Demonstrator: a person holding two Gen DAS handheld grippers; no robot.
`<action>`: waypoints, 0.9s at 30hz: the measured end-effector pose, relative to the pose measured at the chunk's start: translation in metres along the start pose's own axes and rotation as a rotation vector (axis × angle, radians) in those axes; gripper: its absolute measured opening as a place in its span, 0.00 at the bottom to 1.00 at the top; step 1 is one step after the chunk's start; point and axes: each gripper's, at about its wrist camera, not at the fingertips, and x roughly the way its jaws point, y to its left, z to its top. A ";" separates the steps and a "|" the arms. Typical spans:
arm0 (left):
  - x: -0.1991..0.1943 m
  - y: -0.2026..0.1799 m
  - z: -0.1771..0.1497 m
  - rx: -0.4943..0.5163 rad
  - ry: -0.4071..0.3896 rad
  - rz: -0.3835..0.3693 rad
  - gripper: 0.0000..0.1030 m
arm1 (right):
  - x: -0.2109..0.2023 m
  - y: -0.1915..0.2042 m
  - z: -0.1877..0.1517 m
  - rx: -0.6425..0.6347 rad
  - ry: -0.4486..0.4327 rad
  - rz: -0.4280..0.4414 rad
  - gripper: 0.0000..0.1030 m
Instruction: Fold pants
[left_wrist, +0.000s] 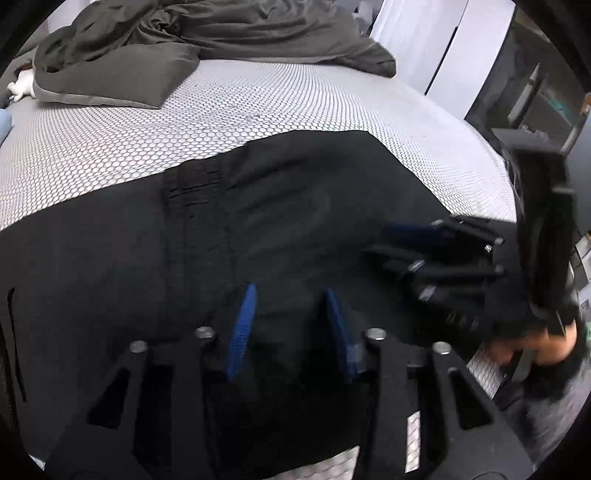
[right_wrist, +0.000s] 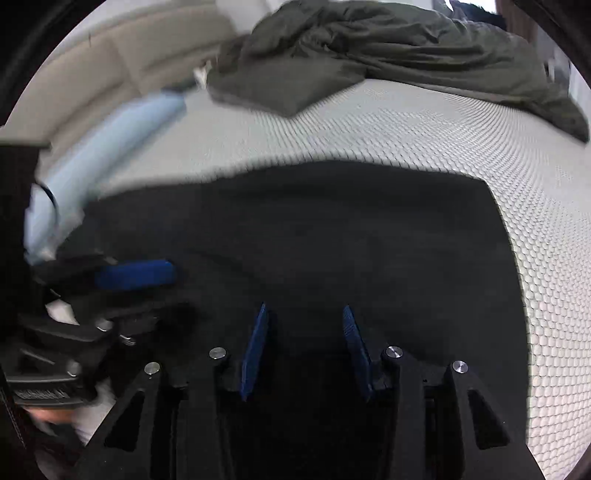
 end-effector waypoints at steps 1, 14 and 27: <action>-0.006 0.006 -0.004 0.004 0.004 0.031 0.34 | 0.000 -0.003 -0.004 -0.022 -0.003 -0.054 0.41; -0.006 -0.052 -0.019 0.116 0.009 0.030 0.38 | -0.051 -0.045 -0.028 -0.008 -0.083 0.049 0.43; -0.054 -0.013 -0.053 0.092 -0.038 -0.034 0.39 | -0.078 -0.165 -0.078 0.157 -0.018 0.068 0.49</action>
